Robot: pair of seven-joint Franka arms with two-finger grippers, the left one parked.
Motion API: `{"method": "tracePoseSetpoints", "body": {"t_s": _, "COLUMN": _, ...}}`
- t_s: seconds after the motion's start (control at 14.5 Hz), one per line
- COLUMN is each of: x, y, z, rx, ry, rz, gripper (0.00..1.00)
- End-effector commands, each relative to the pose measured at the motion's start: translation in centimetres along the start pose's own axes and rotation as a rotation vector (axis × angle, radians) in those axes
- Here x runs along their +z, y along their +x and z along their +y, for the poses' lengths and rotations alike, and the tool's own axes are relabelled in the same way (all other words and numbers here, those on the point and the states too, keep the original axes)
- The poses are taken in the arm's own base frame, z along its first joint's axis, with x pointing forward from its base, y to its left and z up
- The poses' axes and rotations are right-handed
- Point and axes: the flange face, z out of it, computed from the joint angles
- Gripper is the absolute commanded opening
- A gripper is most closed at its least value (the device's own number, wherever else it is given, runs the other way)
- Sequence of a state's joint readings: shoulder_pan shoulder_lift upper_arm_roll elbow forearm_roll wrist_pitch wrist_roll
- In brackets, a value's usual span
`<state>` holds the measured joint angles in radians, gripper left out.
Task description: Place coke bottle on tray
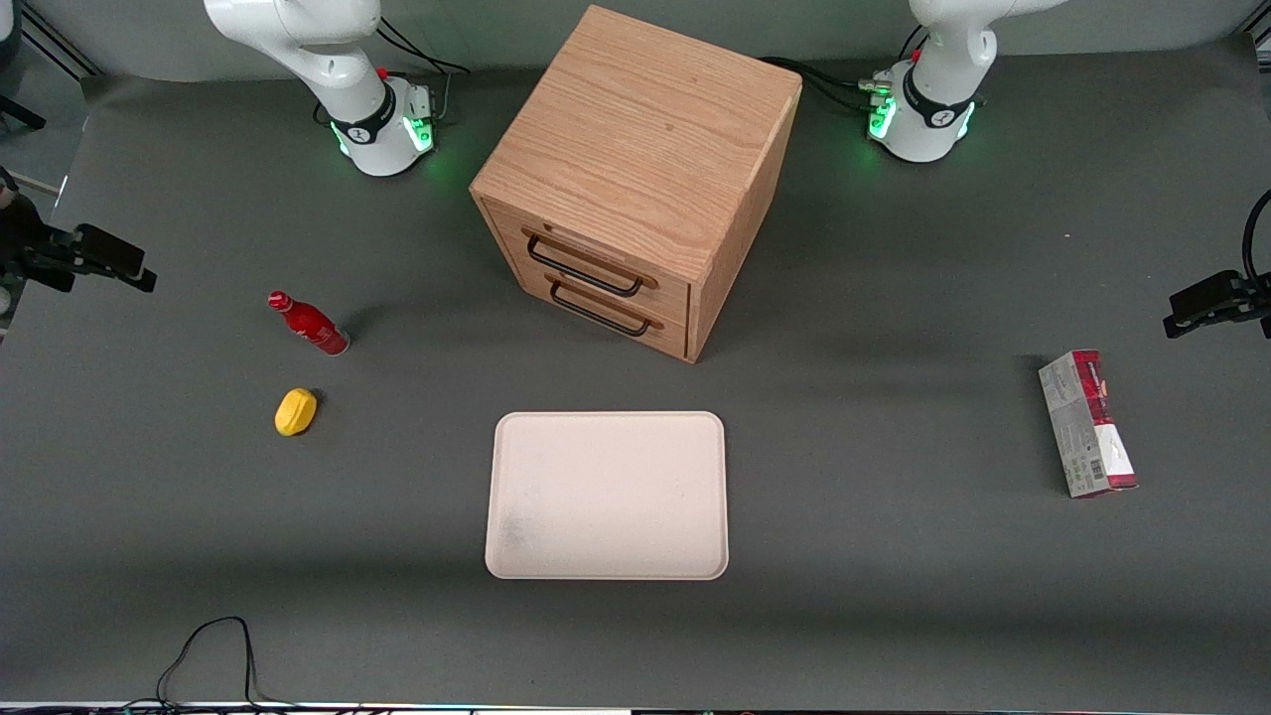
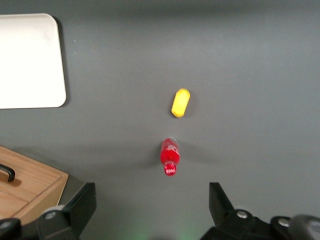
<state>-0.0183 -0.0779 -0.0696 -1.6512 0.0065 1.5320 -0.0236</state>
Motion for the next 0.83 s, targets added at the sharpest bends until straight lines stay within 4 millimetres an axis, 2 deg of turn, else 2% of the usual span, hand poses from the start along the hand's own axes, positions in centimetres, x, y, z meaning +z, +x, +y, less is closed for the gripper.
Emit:
{"method": "tracePoseSetpoints", "body": {"t_s": 0.0, "x": 0.2, "y": -6.5, "z": 1.1, "rx": -0.014, "ry": 0.024, "rz": 0.044, "gripper": 1.0}}
{"method": "tracePoseSetpoints", "body": {"t_s": 0.21, "x": 2.4, "y": -10.5, "z": 1.7, "rx": -0.092, "ry": -0.001, "rz": 0.092, "gripper": 1.0}}
{"method": "tracePoseSetpoints", "body": {"t_s": 0.34, "x": 4.1, "y": -12.3, "z": 1.9, "rx": -0.116, "ry": -0.005, "rz": 0.111, "gripper": 1.0}}
{"method": "tracePoseSetpoints", "body": {"t_s": 0.55, "x": 4.9, "y": -12.8, "z": 2.5, "rx": -0.139, "ry": -0.007, "rz": 0.111, "gripper": 1.0}}
{"method": "tracePoseSetpoints", "body": {"t_s": 0.76, "x": 6.4, "y": -11.9, "z": 2.5, "rx": -0.139, "ry": -0.007, "rz": 0.079, "gripper": 1.0}}
